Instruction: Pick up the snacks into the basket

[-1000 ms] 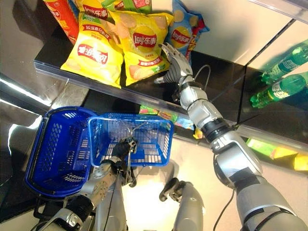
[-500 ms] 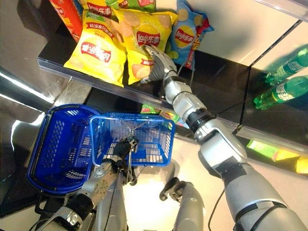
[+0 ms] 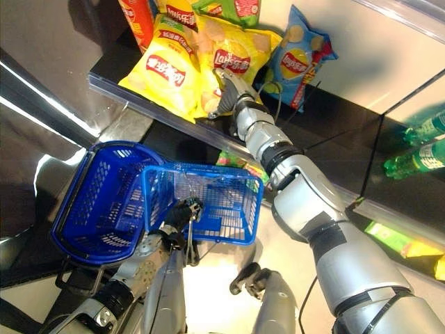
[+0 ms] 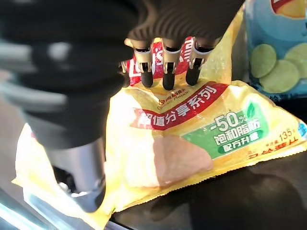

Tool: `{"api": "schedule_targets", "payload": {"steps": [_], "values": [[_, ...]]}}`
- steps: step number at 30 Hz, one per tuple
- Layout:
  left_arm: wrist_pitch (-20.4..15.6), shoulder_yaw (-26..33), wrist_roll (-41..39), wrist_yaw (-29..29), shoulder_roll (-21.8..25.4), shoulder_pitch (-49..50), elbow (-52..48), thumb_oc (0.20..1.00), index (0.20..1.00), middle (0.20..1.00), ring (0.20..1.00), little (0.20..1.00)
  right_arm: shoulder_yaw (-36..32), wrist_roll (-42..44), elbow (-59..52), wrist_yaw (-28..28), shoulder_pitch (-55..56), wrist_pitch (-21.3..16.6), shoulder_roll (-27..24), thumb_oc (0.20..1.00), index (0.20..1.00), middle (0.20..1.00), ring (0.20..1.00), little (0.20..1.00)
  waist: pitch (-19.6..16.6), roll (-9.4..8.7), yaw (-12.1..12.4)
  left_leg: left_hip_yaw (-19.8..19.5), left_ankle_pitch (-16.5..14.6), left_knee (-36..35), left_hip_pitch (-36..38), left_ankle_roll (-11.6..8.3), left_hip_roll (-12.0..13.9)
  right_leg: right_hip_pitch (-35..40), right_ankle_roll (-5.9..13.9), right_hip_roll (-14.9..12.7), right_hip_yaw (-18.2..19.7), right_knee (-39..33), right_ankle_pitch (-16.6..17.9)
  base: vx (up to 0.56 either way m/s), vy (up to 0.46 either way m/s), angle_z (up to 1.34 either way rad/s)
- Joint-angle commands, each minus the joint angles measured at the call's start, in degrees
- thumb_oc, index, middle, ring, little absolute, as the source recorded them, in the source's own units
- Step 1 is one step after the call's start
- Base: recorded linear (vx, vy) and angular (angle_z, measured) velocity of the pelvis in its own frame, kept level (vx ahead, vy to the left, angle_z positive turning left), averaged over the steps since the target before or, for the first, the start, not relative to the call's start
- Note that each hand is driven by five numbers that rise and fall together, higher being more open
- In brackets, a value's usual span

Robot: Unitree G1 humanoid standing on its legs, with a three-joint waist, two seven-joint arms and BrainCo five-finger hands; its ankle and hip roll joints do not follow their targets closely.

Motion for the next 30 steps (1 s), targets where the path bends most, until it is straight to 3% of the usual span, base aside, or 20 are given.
{"api": "schedule_targets", "payload": {"steps": [1,15,16,18,30], "values": [[-0.7,-5.5,-2.7,-2.8,-0.7,1.2,-7.8,0.200,0.200,0.200,0.200,0.200,2.4,-4.7,6.0,0.4,-5.7,-0.1,-1.4,1.000,1.000,1.000,1.000,1.000,-1.7,1.63,2.3,-1.8,2.4,-4.0,1.8,-5.24,3.0,-1.6,7.64,-4.1,0.7,-3.2,11.2,0.02,-0.008,0.22],[0.8,-6.9,-2.1,-4.8,-1.1,0.2,-7.8,0.200,0.200,0.200,0.200,0.200,7.4,-20.9,10.5,1.6,-2.2,3.4,-6.1,1.000,1.000,1.000,1.000,1.000,-1.7,2.74,2.7,-1.9,2.2,-3.9,2.0,-5.02,2.5,-2.5,8.15,-5.2,1.2,-2.1,11.0,0.01,-0.001,0.04],[0.8,-7.0,-2.1,-4.8,-1.2,0.0,-7.9,0.200,0.200,0.200,0.200,0.200,7.2,-21.5,10.5,1.5,-1.7,3.5,-6.4,0.884,0.884,0.884,0.884,0.884,-1.6,2.88,2.7,-1.9,2.2,-3.9,2.0,-4.97,2.4,-2.6,8.22,-5.2,1.3,-1.9,11.0,0.00,0.000,0.00],[0.7,-6.9,-2.1,-4.8,-1.4,-0.1,-8.0,0.200,0.200,0.200,0.200,0.200,6.9,-22.7,10.3,1.0,-0.3,3.7,-7.0,0.200,0.200,0.200,0.200,0.200,-1.6,3.14,2.7,-1.9,2.2,-4.0,2.0,-4.88,2.3,-2.7,8.33,-5.4,1.4,-1.8,11.1,0.00,0.004,0.02],[-0.9,-6.3,-2.1,-2.9,-2.5,-1.7,-7.2,0.200,0.200,0.200,0.200,0.200,3.8,-22.3,4.0,-4.4,2.8,3.3,-10.4,0.200,0.200,0.200,0.200,0.200,-1.4,3.59,0.9,-1.1,1.4,-2.2,1.9,-4.65,2.8,-3.9,8.44,-6.1,3.0,-0.7,10.9,0.00,0.003,0.02]]}}
